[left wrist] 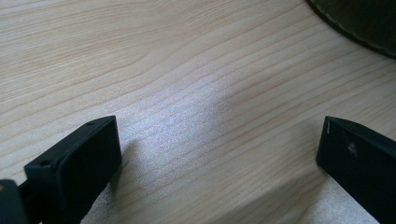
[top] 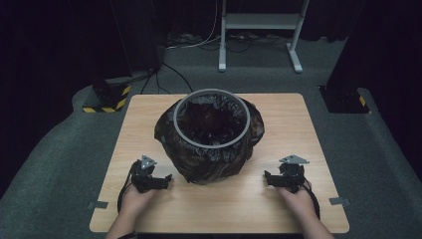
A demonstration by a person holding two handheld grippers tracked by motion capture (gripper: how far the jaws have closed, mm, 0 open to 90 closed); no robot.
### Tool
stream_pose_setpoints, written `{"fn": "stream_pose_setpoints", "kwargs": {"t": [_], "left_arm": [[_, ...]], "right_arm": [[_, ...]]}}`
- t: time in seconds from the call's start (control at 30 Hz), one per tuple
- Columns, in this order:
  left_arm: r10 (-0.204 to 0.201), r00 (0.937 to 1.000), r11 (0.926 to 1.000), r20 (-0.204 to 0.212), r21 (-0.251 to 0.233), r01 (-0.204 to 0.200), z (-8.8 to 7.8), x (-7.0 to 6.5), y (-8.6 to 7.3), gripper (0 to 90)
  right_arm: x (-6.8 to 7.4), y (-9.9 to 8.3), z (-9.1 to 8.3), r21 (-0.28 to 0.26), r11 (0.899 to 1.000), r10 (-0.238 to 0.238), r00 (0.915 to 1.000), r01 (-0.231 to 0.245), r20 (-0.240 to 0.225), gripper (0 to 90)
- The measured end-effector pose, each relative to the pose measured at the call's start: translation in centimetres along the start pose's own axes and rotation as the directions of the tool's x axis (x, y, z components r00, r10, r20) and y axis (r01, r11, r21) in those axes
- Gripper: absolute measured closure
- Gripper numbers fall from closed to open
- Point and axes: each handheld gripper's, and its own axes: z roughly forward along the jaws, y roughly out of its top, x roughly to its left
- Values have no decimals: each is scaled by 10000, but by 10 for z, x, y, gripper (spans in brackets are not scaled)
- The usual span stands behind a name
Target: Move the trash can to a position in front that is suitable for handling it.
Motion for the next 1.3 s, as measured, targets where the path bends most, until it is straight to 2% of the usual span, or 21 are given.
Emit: {"fn": "stream_pose_setpoints", "kwargs": {"t": [0.23, 0.47, 0.73, 0.83, 0.9, 1.0, 1.03, 1.17, 1.3], "left_arm": [[106, 9999, 9999, 93, 28, -107, 1, 2, 1, 3], [-14, 10000, 9999, 11, 158, 14, 4, 1, 6, 1], [36, 10000, 9997, 35, 240, -37, 6, 2, 9, 4], [22, 10000, 9999, 96, 156, -23, 7, 3, 11, 4], [147, 9999, 9999, 14, 55, -147, 5, 2, 13, 4], [185, 9998, 9997, 38, -157, -184, 3, 1, 16, 4], [171, 9999, 9992, 20, -370, -170, -1, -1, 19, 5], [-14, 9998, 9973, 188, -729, 27, -9, -1, 25, 9], [210, 9998, 9938, 68, -1098, -201, -18, -4, 30, 10]], "right_arm": [[2, -3, -1, -154, 9999, 2, 10000, -1, 7, 109], [2, -3, -1, -167, 9999, -21, 10000, 20, -13, 111], [0, -4, -2, -170, 9998, -143, 9997, 140, -203, 116], [-1, -4, -2, -184, 9996, -205, 9995, 200, -240, 119], [-1, -4, -3, -211, 9994, -290, 9992, 284, -274, 129], [-1, -2, -4, -149, 9997, -200, 9993, 195, -303, 132], [0, 2, -8, -478, 9984, -313, 9992, 301, -249, 132], [5, 9, -17, -1111, 9917, -670, 9977, 653, -117, 133], [14, 16, -29, -1662, 9795, -1174, 9930, 1141, -101, 132]]}}
